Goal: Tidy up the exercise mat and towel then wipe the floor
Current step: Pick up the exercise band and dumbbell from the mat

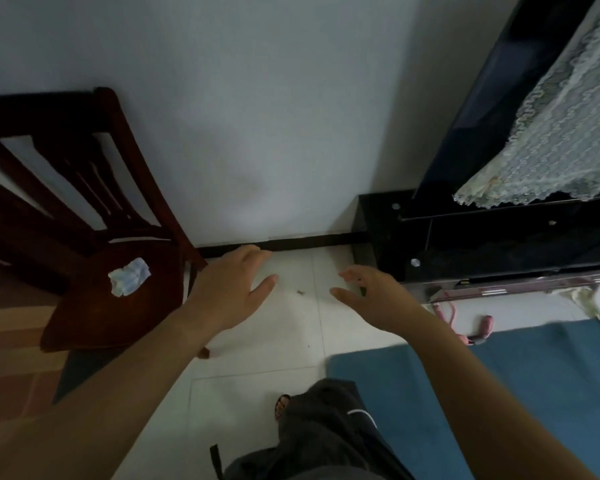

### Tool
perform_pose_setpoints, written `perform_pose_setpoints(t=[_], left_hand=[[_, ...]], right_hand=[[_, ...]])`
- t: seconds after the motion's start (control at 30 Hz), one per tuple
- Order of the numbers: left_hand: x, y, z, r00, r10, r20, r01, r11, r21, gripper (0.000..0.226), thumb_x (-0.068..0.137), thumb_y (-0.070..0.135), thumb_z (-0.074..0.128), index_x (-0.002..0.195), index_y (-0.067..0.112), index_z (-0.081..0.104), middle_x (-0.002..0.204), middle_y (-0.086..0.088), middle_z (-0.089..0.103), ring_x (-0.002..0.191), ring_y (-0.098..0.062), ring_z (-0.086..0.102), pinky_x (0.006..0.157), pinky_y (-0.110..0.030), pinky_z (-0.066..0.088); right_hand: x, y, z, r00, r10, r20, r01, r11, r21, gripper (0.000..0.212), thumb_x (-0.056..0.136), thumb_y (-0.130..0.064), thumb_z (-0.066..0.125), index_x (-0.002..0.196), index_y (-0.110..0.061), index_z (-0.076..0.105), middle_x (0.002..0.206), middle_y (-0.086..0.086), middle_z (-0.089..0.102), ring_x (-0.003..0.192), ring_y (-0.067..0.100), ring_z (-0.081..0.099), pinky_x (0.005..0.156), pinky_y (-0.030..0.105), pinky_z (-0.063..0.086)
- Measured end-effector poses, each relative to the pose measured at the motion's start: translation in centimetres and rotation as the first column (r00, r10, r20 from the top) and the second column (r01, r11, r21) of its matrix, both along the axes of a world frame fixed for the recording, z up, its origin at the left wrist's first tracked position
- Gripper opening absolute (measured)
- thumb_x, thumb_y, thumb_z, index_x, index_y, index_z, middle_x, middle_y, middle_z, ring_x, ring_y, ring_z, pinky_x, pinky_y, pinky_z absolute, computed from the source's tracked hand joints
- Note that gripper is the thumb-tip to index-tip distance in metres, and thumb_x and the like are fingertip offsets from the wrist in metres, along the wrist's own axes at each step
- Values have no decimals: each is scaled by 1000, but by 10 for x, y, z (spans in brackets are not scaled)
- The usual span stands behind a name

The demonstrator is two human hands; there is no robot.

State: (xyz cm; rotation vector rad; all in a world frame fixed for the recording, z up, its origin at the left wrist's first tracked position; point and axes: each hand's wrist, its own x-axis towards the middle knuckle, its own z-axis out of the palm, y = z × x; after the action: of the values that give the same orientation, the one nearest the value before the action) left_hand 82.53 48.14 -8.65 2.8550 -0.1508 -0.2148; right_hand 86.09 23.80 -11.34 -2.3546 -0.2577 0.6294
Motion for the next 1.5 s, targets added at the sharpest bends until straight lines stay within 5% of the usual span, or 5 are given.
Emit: perform_pose_setpoints(t=[0.4,0.73,0.87,1.13,1.5], left_hand=[[164,-9,-16,951,-265,-159,268,963,2,69,83,60,22,140,22,37,141,4,42,122,-15,46,102,-36,39],[306,-117,-20,775,-595,-212,612,791,14,67,83,59,24,139,25,37,142,4,41,126,-16,43,103,-38,36],[335,-166,-30,608,-748,-268,773,635,-19,58,92,56,31,141,26,33,146,5,37,130,-14,39,105,-35,36],[365,-278,-57,227,-937,-265,969,244,-33,52,94,48,39,140,24,35,146,3,37,132,-15,37,107,-37,34],[289,-355,-75,-21,-974,-225,1000,-16,-27,51,93,47,41,139,25,38,142,4,42,127,-17,42,104,-37,37]], right_hand=[[94,-4,-27,970,-237,-55,237,972,-1,48,88,-46,56,129,-22,49,134,-3,47,115,12,48,90,20,34],[149,-76,-18,826,-564,-7,563,825,-58,48,90,-47,53,129,-21,48,131,-1,49,110,15,51,85,20,38],[142,-97,-22,691,-722,-41,719,692,-67,52,88,-49,53,131,-21,47,136,-2,48,118,16,49,97,27,40],[119,-114,-41,324,-945,-32,939,326,-108,50,88,-47,55,131,-22,48,138,-2,47,124,17,45,99,28,36],[42,-143,-48,129,-991,-30,986,132,-107,48,87,-43,58,128,-17,52,134,1,50,121,18,47,101,29,36]])
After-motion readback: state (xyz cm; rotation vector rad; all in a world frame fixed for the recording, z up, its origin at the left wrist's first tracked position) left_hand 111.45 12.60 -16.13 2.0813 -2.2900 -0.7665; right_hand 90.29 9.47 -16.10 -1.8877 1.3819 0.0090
